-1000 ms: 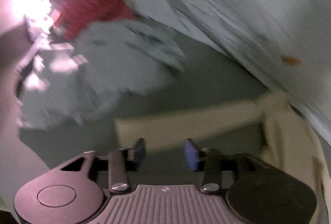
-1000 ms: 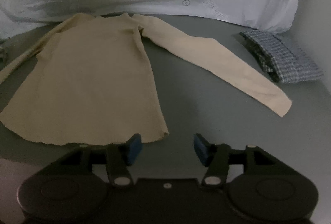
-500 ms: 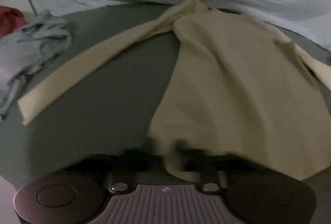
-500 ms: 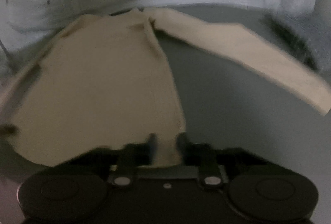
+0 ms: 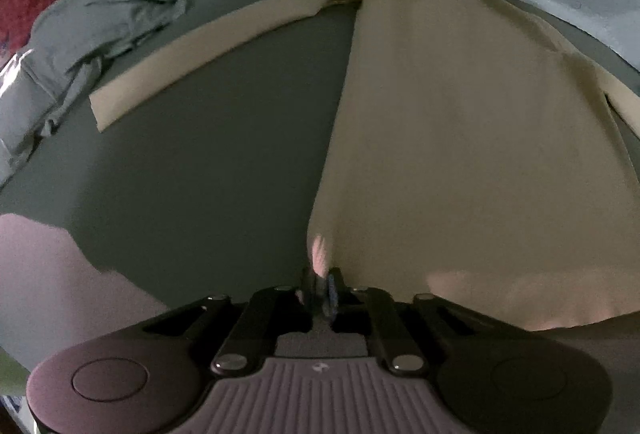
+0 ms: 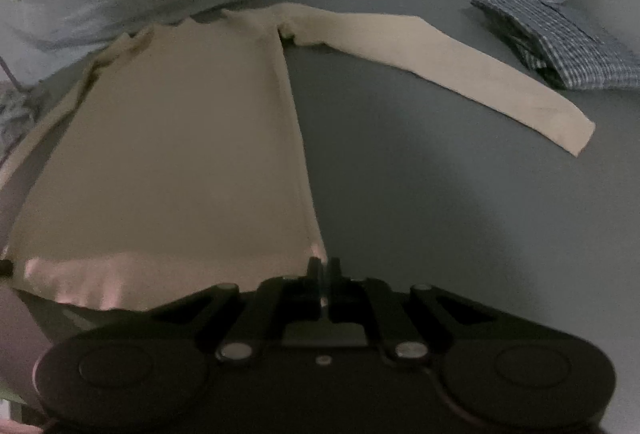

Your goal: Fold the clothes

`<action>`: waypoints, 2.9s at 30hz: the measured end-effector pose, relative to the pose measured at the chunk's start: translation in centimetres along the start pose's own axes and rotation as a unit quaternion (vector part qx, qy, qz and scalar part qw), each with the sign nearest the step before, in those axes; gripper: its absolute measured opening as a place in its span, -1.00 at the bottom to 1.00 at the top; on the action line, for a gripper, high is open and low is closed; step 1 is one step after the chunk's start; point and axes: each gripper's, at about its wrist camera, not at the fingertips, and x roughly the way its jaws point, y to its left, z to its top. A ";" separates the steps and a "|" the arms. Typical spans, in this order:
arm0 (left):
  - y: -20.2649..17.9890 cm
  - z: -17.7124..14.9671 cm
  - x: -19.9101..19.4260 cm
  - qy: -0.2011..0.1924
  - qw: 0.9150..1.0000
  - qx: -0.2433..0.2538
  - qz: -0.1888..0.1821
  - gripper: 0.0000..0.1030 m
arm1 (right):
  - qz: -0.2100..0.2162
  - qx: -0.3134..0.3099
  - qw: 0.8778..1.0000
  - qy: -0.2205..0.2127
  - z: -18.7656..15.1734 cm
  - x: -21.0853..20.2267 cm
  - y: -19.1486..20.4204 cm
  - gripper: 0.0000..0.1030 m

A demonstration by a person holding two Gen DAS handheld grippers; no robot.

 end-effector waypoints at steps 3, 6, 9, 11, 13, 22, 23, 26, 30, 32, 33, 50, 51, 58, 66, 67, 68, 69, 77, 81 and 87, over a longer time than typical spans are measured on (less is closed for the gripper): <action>1.6 0.5 -1.1 -0.022 1.000 -0.008 0.004 -0.18 | -0.015 0.004 1.000 -0.008 0.7 -0.1 0.4 -0.43; 4.1 1.5 -1.6 -0.058 0.997 0.002 0.048 -0.04 | -0.024 -0.001 1.000 -0.017 1.2 0.1 0.9 -0.21; 6.5 3.1 -0.6 -0.077 0.988 0.047 0.127 -0.04 | -0.034 -0.012 0.999 -0.014 1.2 0.7 1.5 -0.12; 7.8 3.8 0.4 -0.089 0.977 0.093 0.171 -0.01 | -0.041 -0.016 0.999 -0.010 1.0 1.2 1.8 -0.06; 8.7 4.2 1.4 -0.098 0.965 0.149 0.193 0.14 | -0.048 -0.014 0.999 -0.013 0.6 1.4 2.3 -0.03; 10.4 6.0 6.3 -0.126 0.909 0.362 0.162 0.19 | -0.105 -0.035 0.994 -0.003 0.9 1.7 4.7 -0.02; 10.9 6.3 6.2 -0.127 0.913 0.360 0.146 0.20 | -0.111 -0.040 0.993 -0.002 0.9 1.7 5.0 -0.02; 13.3 7.2 5.8 -0.119 0.937 0.315 0.089 0.26 | -0.121 -0.050 0.991 0.001 0.8 1.8 5.7 -0.02; 17.0 8.7 5.7 -0.078 0.979 0.190 -0.010 0.21 | -0.130 -0.063 0.989 -0.003 0.7 1.9 6.4 -0.02; 17.5 9.4 6.4 -0.067 0.985 0.152 -0.043 0.17 | -0.131 -0.066 0.989 -0.006 0.7 1.9 6.4 -0.02; 17.5 9.1 6.2 -0.070 0.986 0.147 -0.049 0.12 | -0.131 -0.065 0.989 -0.007 0.8 2.0 6.4 -0.02; 23.0 9.2 -4.5 -0.119 0.877 -0.365 -0.288 -0.93 | -0.127 -0.093 0.987 -0.018 0.5 2.1 7.0 -0.02; 23.6 8.8 -4.9 -0.116 0.857 -0.402 -0.299 -0.93 | -0.126 -0.093 0.988 -0.018 0.5 2.1 7.0 -0.02; 26.2 4.4 0.0 -0.010 0.813 -0.558 -0.167 -0.94 | -0.120 -0.091 0.988 -0.021 0.4 1.9 7.0 -0.01; 22.6 1.3 0.0 -0.020 0.873 -0.475 -0.107 0.08 | -0.118 -0.092 0.989 -0.022 0.1 1.8 7.1 0.01; 21.6 1.4 -0.3 -0.031 0.887 -0.449 -0.101 0.19 | -0.118 -0.092 0.989 -0.022 0.1 1.8 7.1 0.01; 20.5 1.5 -0.5 -0.040 0.902 -0.419 -0.098 0.24 | -0.118 -0.092 0.989 -0.021 0.1 1.8 7.1 0.01; 19.3 1.8 -0.7 -0.048 0.916 -0.386 -0.096 0.33 | -0.118 -0.092 0.988 -0.021 0.1 1.8 7.2 0.01; 6.3 4.8 0.1 -0.061 0.998 0.023 0.012 0.49 | -0.122 -0.093 0.988 -0.020 0.1 1.9 7.3 0.02; 3.5 6.4 2.2 -0.080 0.991 0.097 0.055 0.50 | -0.123 -0.091 0.988 -0.021 0.1 1.9 7.3 0.04; 2.6 7.9 3.4 -0.084 0.986 0.076 0.122 0.54 | -0.125 -0.088 0.988 -0.023 0.0 1.9 7.3 0.04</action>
